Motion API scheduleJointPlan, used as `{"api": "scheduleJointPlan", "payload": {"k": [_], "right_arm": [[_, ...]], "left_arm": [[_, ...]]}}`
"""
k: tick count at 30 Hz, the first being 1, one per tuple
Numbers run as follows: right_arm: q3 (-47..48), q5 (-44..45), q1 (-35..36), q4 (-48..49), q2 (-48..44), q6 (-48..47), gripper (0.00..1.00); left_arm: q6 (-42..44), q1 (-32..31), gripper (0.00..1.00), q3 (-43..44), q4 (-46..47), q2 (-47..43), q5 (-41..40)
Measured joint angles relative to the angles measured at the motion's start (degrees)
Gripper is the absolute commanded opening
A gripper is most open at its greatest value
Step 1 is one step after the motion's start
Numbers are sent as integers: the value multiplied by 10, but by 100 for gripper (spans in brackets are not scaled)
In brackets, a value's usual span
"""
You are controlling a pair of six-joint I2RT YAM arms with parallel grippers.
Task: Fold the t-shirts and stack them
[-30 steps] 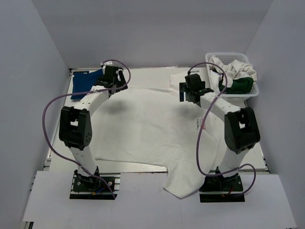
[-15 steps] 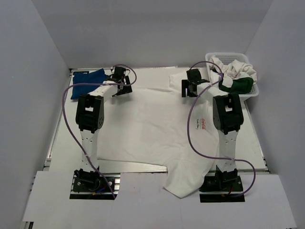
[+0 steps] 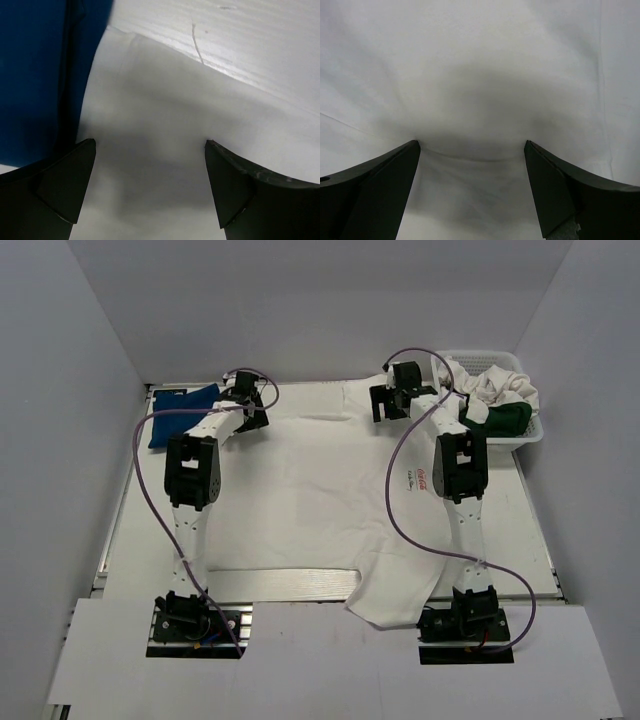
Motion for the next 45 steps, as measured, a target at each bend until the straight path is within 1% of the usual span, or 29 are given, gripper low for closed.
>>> {"api": "scheduleJointPlan", "payload": {"k": [7,11,13,15,20,21,23,25,27,29,34,36,39,42,45], "right_arm": [[24,-46,-7,12,13,-27,90],[19,-62,-8,19,1,-31,90],[-19,-63,-8,23,-29,-27,90],[-87,-56,-7,26,-87,-11,90],[-247,35,-4,42,-258,37,90],[-269,51,-5,43,-284,45,90],[-282,82,-7,39,-306,54,90],[-278,91,-8,35,-297,55,90],[-261,89,-10,23,-265,55,90],[-224,81,-10,-2,-216,56,90],[-109,78,-10,-76,-79,79,90],[-71,91,-10,-95,-64,80,90],[-49,108,-10,-130,-52,89,90],[8,109,-11,-165,-22,96,90],[74,96,-11,-177,18,96,90]], "left_arm": [[11,10,100,75,-16,37,7],[21,11,100,76,-9,24,31],[27,9,100,37,11,-6,44],[32,7,100,-22,26,-56,56],[34,0,100,-161,75,-196,81],[33,-1,100,-183,83,-217,82],[30,-2,100,-221,94,-249,83],[26,-2,100,-250,102,-258,84],[21,-2,100,-271,105,-254,87],[18,-1,100,-285,101,-250,88],[15,3,100,-282,90,-242,88],[15,3,100,-275,89,-236,88],[17,3,100,-251,86,-213,88],[17,3,100,-203,76,-167,88],[17,3,100,-147,67,-107,89]]}}
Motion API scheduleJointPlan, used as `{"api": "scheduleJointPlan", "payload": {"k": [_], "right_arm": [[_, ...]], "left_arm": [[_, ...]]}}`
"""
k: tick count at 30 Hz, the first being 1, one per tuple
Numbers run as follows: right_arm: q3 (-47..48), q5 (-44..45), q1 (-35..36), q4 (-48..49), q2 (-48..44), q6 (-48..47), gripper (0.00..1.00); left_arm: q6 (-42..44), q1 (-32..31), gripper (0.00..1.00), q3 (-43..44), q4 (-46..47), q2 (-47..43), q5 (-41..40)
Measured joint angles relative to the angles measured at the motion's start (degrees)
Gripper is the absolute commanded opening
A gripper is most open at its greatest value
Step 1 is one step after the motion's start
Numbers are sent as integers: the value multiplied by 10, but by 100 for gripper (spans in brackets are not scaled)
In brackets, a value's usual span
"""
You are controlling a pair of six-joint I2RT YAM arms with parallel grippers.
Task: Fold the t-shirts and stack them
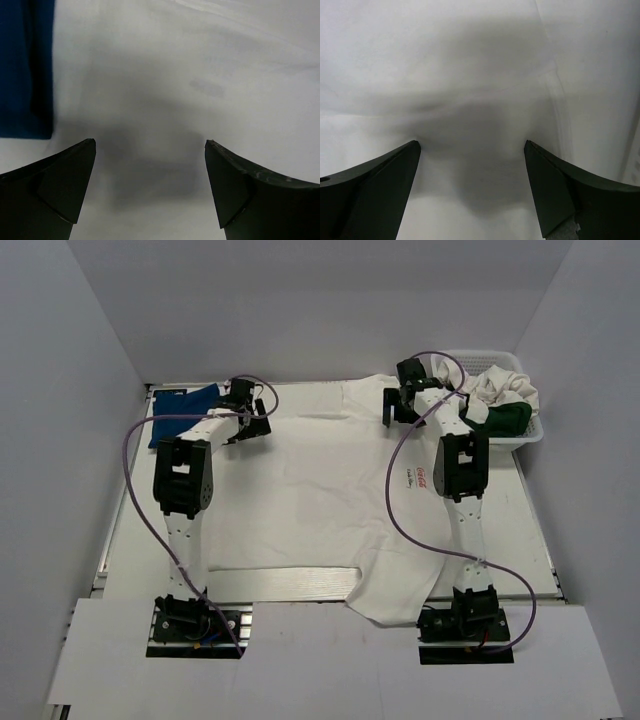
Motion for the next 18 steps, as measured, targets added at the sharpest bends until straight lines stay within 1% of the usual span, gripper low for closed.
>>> {"api": "scheduleJointPlan", "payload": {"k": [2,3,7,13,15,18], "right_arm": [[16,-13,0,3,11,0,90],[23,-24,-1,7,16,0,90],[58,-43,-8,20,39,-1,90],[55,-83,-21,70,39,-1,90],[55,-94,-25,85,40,-4,90],[42,-123,-28,107,28,-24,90]], "left_arm": [[-1,0,100,37,-16,41,2],[3,0,100,55,-21,56,-11],[0,0,100,117,-39,92,-13],[0,0,100,220,-71,151,-13],[1,2,100,233,-77,156,-11],[2,3,100,223,-85,145,-4]]}}
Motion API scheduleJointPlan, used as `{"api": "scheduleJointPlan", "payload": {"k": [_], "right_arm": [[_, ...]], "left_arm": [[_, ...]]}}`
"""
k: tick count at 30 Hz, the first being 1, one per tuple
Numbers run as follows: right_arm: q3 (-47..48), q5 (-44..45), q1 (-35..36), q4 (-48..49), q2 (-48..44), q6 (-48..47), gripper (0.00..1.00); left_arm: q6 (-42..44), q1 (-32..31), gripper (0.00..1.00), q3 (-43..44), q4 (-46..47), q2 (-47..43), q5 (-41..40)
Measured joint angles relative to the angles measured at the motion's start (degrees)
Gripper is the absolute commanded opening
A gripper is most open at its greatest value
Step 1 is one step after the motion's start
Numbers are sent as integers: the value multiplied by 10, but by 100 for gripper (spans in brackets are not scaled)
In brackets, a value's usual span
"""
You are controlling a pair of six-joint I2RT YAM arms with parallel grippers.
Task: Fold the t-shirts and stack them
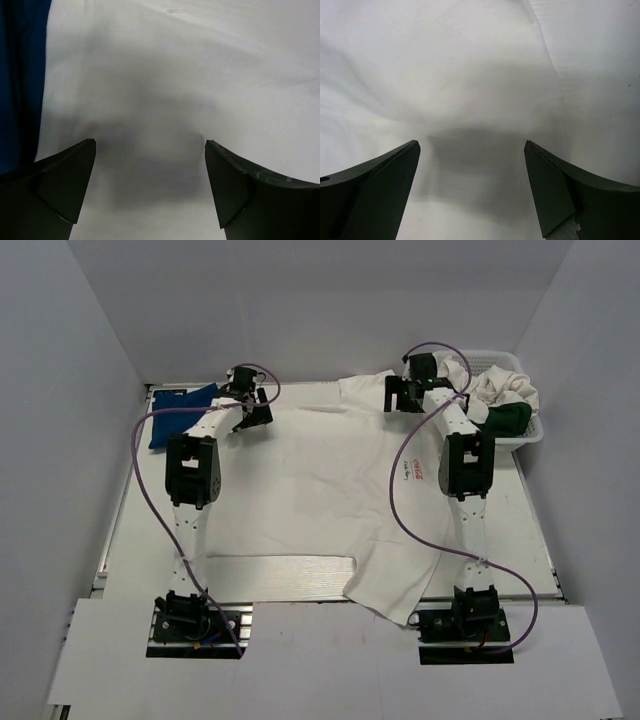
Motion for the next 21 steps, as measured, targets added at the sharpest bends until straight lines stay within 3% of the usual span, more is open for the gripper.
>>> {"api": "scheduleJointPlan", "payload": {"k": [4,12,15,21], "right_arm": [[-110,-24,16,7,-97,-37,90],[-441,16,174,65,-474,-54,90],[-587,41,236,87,-599,-31,90],[-821,73,290,57,-756,49,90]], "left_arm": [[-3,0,100,-108,3,-93,3],[-115,0,100,-471,-3,-549,-17],[-178,2,100,-569,-39,-673,-37],[-288,5,100,-765,-129,-728,-44]]}}
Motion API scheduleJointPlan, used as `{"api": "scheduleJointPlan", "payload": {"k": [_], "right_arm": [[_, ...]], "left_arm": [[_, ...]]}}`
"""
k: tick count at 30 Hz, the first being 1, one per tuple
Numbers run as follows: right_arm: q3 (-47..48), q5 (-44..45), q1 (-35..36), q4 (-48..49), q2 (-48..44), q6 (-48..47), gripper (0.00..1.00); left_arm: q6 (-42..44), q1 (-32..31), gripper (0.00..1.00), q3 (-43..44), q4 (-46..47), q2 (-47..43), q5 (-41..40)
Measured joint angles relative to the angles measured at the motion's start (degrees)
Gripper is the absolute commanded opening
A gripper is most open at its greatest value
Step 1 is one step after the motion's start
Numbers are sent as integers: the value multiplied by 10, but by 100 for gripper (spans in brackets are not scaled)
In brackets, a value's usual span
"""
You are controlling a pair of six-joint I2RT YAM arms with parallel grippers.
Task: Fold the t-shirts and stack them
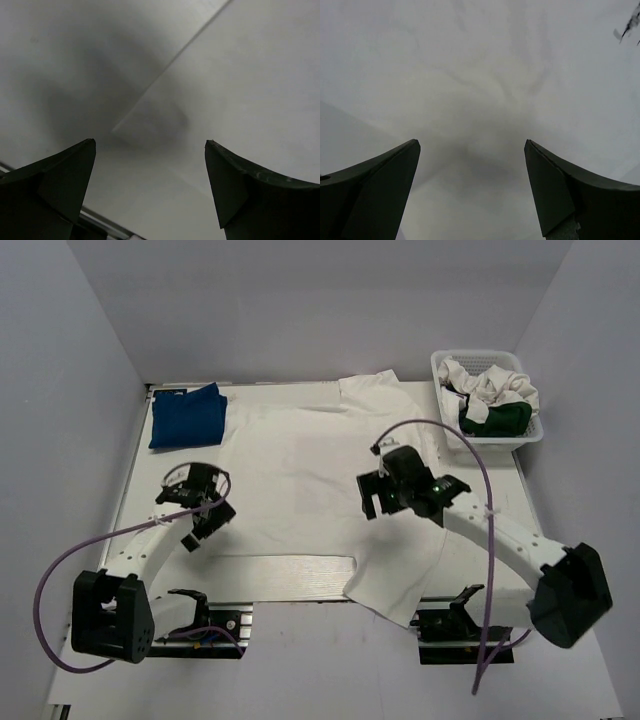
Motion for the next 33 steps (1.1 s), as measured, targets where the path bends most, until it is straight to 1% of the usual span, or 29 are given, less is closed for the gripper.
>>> {"api": "scheduleJointPlan", "payload": {"k": [3,7,10,11,12,13,16,17,19,20,21,25,27,29,33], "right_arm": [[-45,10,34,-54,-67,36,90],[-55,14,70,-110,-142,73,90],[-70,7,92,-137,-167,98,90],[-76,2,100,-146,-165,105,90],[-83,-3,109,-154,-162,111,90],[-90,-10,122,-163,-155,118,90],[-99,-24,151,-178,-136,133,90],[-100,-30,160,-184,-129,138,90],[-100,-40,188,-186,-112,149,90],[-100,-43,203,-186,-102,154,90],[-100,-45,220,-186,-91,159,90],[-108,-46,270,-188,-68,180,90],[-115,-46,286,-190,-66,190,90],[-125,-46,300,-194,-64,204,90],[-152,-49,325,-200,-52,223,90]], "left_arm": [[-37,0,100,-44,-45,-3,1],[-73,6,100,-60,-53,-30,-1],[-88,11,94,-78,-39,-44,0],[-93,11,86,-88,-31,-43,1],[-97,11,82,-95,-26,-41,2],[-101,11,71,-104,-20,-38,2],[-107,12,56,-122,5,-34,5],[-108,12,47,-123,14,-34,6],[-110,12,37,-124,32,-33,7],[-111,12,29,-125,40,-31,6],[-112,11,26,-127,49,-27,5],[-114,11,26,-127,62,-13,0],[-115,12,16,-123,69,-5,-2],[-118,12,0,-119,76,2,-5],[-116,11,0,-116,85,6,-5]]}}
